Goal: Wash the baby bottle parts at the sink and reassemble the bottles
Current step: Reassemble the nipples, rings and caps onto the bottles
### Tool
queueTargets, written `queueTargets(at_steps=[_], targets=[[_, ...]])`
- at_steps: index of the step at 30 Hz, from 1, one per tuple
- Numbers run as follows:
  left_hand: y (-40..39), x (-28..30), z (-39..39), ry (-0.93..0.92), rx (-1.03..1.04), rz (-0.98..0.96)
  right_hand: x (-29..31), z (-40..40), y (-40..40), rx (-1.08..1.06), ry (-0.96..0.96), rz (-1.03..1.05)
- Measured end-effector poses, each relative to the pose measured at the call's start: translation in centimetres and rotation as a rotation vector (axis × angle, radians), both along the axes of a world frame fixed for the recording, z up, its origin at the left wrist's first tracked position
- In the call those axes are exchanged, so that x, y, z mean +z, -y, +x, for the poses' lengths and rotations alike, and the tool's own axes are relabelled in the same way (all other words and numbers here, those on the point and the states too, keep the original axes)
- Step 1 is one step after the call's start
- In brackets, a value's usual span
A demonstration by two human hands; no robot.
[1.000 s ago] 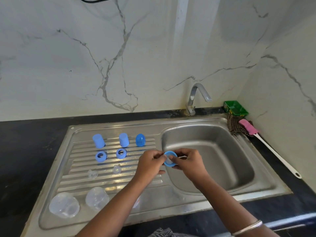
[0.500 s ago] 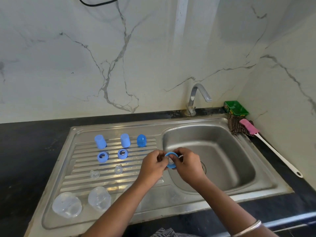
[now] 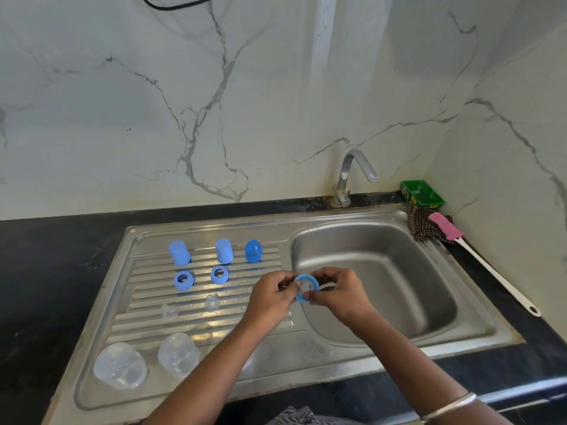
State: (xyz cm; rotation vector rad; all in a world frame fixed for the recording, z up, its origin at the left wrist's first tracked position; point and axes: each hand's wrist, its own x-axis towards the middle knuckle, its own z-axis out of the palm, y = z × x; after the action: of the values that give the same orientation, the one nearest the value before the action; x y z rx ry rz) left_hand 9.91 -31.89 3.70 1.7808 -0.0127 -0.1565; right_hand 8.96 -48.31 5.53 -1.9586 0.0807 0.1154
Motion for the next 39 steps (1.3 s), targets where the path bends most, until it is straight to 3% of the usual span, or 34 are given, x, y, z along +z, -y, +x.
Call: queueTargets(at_steps=[5, 9, 13, 21, 27, 33, 39], targets=[[-0.5, 0.2, -0.2, -0.007, -0.085, 0.061, -0.3, 0.0, -0.3, -0.051, -0.014, 0.042], [-0.4, 0.1, -0.5, -0.011, -0.017, 0.047, -0.4, -0.4, -0.6, -0.041, -0.019, 0.033], [-0.6, 0.1, -0.4, -0.019, 0.001, -0.003, 0.1, -0.4, -0.1, 0.014, -0.083, 0.213], [-0.4, 0.1, -0.9, 0.065, 0.016, 0.106, 0.2, -0.4, -0.7, -0.038, 0.06, -0.211], [-0.7, 0.6, -1.1, 0.094, 0.077, 0.161, 0.0, -0.7, -1.0, -0.009, 0.023, 0.03], [-0.3, 0.5, -1.7, 0.13, 0.076, 0.214, -0.5, -0.4, -1.1, -0.057, 0.085, -0.245], [-0.2, 0.2, -1.6, 0.101, 0.116, 0.231, -0.6, -0.9, -1.7, -0.072, 0.106, -0.249]])
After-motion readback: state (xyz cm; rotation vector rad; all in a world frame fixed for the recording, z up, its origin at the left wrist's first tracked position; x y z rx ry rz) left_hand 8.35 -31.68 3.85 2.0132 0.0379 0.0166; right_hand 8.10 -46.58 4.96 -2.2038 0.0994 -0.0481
